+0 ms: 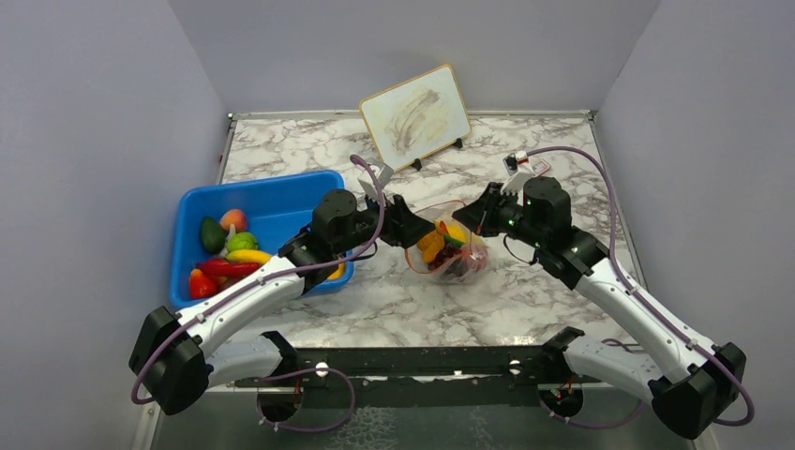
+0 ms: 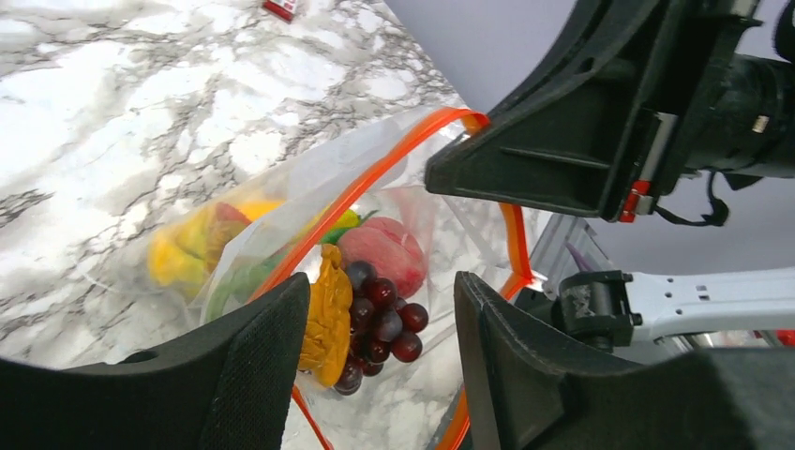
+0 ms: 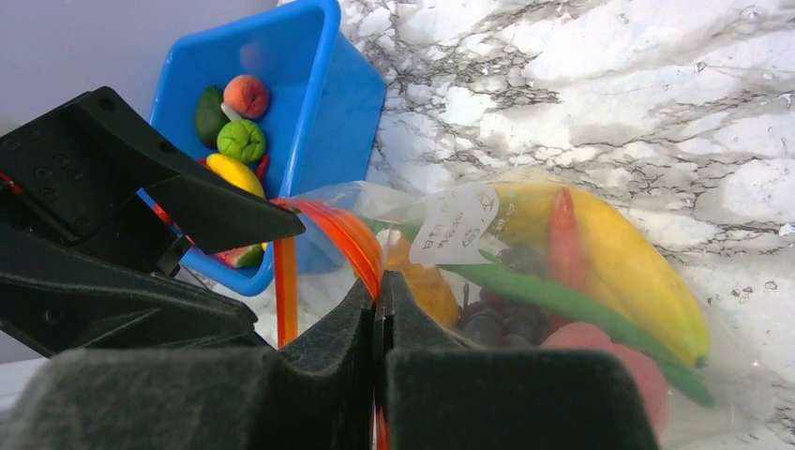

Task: Place the food in the zip-top bag and seal the zipper
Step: Place the fake vegetable in the zipper food storage bag, then pick up the fake fruit from the bin.

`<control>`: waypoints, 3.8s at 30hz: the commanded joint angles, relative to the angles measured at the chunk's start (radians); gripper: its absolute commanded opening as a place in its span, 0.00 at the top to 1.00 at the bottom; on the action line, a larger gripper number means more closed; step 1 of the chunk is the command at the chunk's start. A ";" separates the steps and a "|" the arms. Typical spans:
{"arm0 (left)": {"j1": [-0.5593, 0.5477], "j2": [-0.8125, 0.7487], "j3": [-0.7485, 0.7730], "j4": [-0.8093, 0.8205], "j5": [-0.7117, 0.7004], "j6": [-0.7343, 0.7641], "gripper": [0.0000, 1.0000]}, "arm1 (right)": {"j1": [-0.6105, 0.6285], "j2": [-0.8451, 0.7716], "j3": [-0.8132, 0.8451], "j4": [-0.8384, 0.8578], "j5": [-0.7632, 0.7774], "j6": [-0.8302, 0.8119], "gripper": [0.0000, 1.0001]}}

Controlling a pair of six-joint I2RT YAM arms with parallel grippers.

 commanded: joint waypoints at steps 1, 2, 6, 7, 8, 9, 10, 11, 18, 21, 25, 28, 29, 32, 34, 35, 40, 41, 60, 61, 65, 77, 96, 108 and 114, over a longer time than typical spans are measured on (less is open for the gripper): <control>-0.003 -0.015 0.068 -0.063 -0.112 0.058 0.39 | 0.002 -0.034 0.002 0.033 0.020 -0.009 0.99; -0.003 -0.015 0.080 -0.083 -0.133 0.066 0.38 | 0.002 -0.036 0.002 0.034 0.020 -0.011 0.99; -0.003 -0.018 0.121 -0.144 -0.238 0.117 0.37 | 0.002 -0.047 -0.006 0.032 0.016 -0.015 0.99; -0.003 -0.020 0.129 -0.157 -0.269 0.143 0.37 | 0.001 -0.051 -0.008 0.034 0.014 -0.015 0.99; -0.003 -0.024 0.135 -0.168 -0.298 0.164 0.35 | 0.002 -0.056 -0.012 0.034 0.014 -0.015 0.99; -0.003 -0.030 0.138 -0.173 -0.332 0.180 0.35 | 0.002 -0.057 -0.015 0.034 0.014 -0.016 0.99; -0.002 -0.038 0.140 -0.179 -0.372 0.197 0.33 | 0.002 -0.060 -0.016 0.032 0.015 -0.017 0.99; -0.002 -0.045 0.143 -0.191 -0.434 0.197 0.32 | 0.002 -0.060 -0.016 0.031 0.016 -0.019 0.99; 0.037 0.021 0.259 -0.427 -0.860 0.136 0.26 | 0.001 -0.074 -0.017 0.024 0.017 -0.026 0.99; 0.087 0.069 0.318 -0.532 -0.919 0.091 0.23 | 0.002 -0.073 -0.015 0.022 0.016 -0.035 0.99; 0.188 0.100 0.332 -0.577 -0.909 0.061 0.10 | 0.002 -0.076 -0.011 0.019 0.004 -0.035 0.99; 0.256 0.132 0.347 -0.621 -0.907 0.055 0.06 | 0.001 -0.079 -0.007 0.012 0.003 -0.036 0.99; 0.278 0.143 0.351 -0.639 -0.907 0.045 0.05 | 0.000 -0.078 -0.004 0.008 0.005 -0.040 0.99; 0.352 0.168 0.357 -0.700 -0.937 -0.011 0.05 | 0.002 -0.068 0.018 -0.009 0.007 -0.052 0.99; 0.386 0.181 0.351 -0.736 -0.979 -0.049 0.07 | 0.002 -0.066 0.025 -0.012 0.006 -0.056 0.99; 0.405 0.185 0.341 -0.751 -0.993 -0.065 0.08 | 0.002 -0.064 0.029 -0.011 0.004 -0.057 0.99; 0.514 0.169 0.270 -0.748 -0.994 -0.114 0.16 | 0.002 -0.055 0.040 -0.022 -0.003 -0.062 0.99; 0.537 0.168 0.261 -0.746 -0.992 -0.116 0.18 | 0.002 -0.056 0.044 -0.024 -0.005 -0.063 0.99; 0.874 0.179 0.157 -0.686 -1.052 -0.036 0.25 | 0.002 -0.079 0.065 -0.062 0.023 -0.084 0.99; 0.884 0.188 0.151 -0.670 -1.046 -0.023 0.24 | 0.002 -0.083 0.063 -0.058 0.023 -0.082 0.99; 0.931 0.241 0.155 -0.643 -1.029 0.030 0.19 | 0.002 -0.069 0.079 -0.073 0.003 -0.091 0.99; 0.996 0.312 0.182 -0.635 -1.074 0.098 0.21 | 0.001 -0.066 0.059 -0.047 -0.018 -0.090 0.99; 1.040 0.370 0.181 -0.582 -0.979 0.142 0.18 | 0.001 -0.062 0.073 -0.040 -0.028 -0.100 0.99; 1.072 0.412 0.181 -0.547 -0.871 0.153 0.20 | 0.002 -0.058 0.057 -0.021 -0.046 -0.082 0.99; 1.094 0.443 0.190 -0.554 -0.853 0.157 0.23 | 0.002 -0.067 0.049 -0.024 -0.044 -0.081 0.99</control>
